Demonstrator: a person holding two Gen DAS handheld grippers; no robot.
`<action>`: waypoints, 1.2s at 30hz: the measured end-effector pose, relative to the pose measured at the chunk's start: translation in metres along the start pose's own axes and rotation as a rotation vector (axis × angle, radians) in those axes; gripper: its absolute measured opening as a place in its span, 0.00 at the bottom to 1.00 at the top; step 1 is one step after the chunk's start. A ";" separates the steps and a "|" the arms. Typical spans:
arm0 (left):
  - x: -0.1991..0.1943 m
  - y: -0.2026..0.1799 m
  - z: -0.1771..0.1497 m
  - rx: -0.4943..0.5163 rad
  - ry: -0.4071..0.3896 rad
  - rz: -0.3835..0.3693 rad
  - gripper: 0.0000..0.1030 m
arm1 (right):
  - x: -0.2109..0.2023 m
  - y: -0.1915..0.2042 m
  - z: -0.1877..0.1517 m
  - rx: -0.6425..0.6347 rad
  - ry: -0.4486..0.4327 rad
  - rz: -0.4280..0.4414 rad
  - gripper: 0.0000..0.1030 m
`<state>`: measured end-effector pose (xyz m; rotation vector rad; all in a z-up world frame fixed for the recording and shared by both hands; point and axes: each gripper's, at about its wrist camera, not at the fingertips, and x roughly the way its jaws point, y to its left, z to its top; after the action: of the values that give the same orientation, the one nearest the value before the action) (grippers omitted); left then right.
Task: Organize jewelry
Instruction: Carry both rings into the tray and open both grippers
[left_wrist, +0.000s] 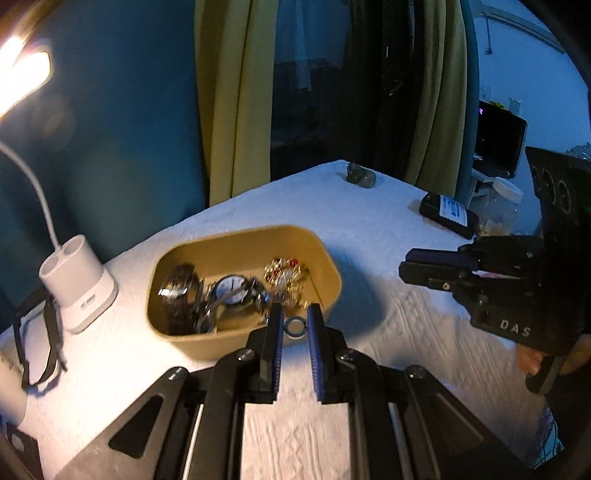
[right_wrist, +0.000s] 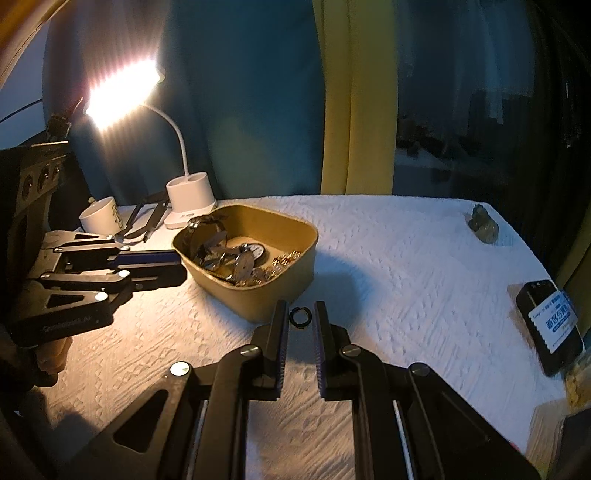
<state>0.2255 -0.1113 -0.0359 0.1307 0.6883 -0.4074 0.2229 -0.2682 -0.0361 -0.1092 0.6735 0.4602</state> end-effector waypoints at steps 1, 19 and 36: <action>0.004 0.000 0.003 0.001 -0.002 -0.004 0.12 | 0.001 -0.002 0.002 0.000 -0.003 -0.002 0.11; 0.043 0.002 0.012 -0.033 0.047 -0.051 0.31 | 0.013 -0.027 0.016 0.016 -0.029 -0.018 0.11; 0.001 0.054 0.000 -0.112 -0.022 0.079 0.52 | 0.040 0.014 0.039 -0.026 -0.029 0.060 0.11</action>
<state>0.2482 -0.0627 -0.0379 0.0474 0.6807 -0.2935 0.2673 -0.2312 -0.0299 -0.1072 0.6439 0.5279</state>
